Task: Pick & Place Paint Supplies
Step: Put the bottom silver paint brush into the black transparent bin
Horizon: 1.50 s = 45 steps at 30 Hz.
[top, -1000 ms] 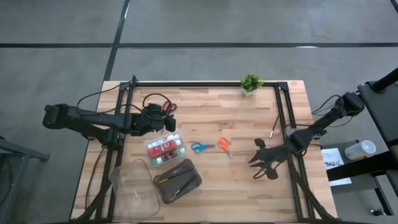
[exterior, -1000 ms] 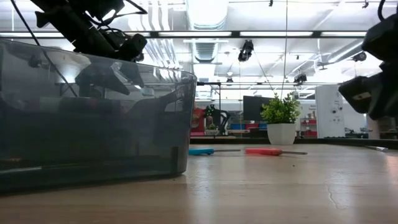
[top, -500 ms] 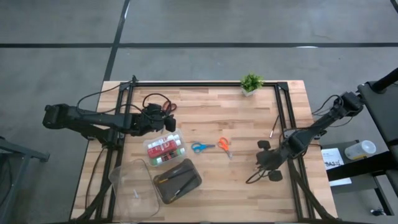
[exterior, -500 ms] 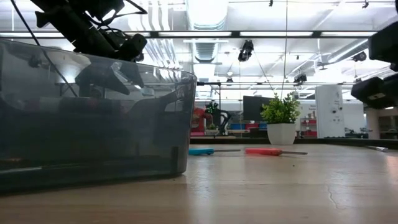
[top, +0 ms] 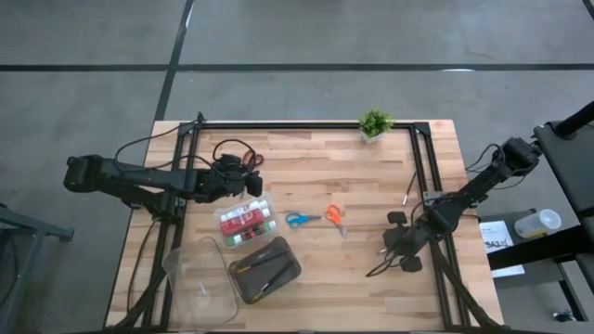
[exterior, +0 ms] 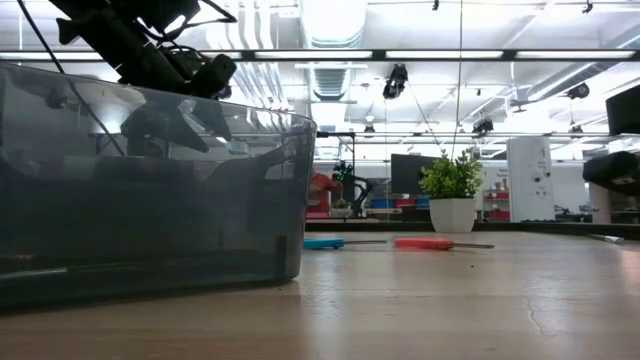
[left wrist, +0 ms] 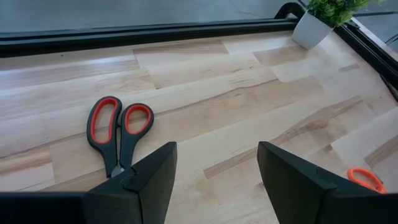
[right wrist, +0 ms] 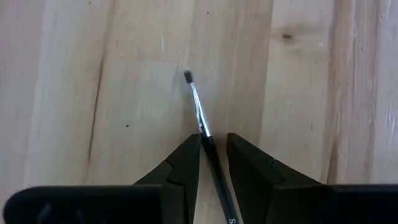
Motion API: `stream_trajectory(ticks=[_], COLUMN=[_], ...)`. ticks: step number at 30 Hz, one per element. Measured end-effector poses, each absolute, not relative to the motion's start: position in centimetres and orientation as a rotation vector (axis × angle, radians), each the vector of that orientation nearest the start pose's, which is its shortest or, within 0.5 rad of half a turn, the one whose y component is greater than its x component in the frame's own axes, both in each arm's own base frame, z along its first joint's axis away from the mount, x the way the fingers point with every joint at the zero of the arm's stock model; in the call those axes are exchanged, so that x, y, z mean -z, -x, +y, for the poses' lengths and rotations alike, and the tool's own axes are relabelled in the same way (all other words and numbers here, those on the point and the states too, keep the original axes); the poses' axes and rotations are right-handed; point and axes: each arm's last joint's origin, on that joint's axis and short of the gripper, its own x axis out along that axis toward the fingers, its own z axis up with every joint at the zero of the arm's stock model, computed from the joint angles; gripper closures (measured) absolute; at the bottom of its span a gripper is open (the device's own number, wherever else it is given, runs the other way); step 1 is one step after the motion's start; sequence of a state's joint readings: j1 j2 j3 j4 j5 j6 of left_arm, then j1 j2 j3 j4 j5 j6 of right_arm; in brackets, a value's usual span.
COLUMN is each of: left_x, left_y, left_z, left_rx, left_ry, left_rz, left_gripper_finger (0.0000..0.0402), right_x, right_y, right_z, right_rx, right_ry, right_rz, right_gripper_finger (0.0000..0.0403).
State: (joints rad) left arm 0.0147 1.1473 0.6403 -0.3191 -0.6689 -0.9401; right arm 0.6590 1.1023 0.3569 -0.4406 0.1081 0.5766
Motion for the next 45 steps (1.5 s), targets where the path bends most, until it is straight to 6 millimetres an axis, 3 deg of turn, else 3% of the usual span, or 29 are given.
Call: stream_trajectory(ticks=[17,26,45], left_x=[-21.12,-21.12,-21.12], left_y=[-21.58,-21.58,-21.58], left_z=[2.11,2.11,2.11], left_rx=[-0.947,-0.947,-0.947], left_ry=[0.586,0.586,0.586], left_rz=[0.424,0.424,0.424], left_gripper_finger=[0.0169,0.0169,0.0169], right_x=[-12.19,-12.14,-12.33], right_y=[-12.78,-12.78,-12.94], right_z=[9.43,9.39,9.5], right_rx=[-0.122,-0.114,-0.11], right_ry=[-0.031,-0.021,-0.029], right_rz=[1.188,1.179,1.173], right_gripper_finger=[0.0322,0.0387,0.0384])
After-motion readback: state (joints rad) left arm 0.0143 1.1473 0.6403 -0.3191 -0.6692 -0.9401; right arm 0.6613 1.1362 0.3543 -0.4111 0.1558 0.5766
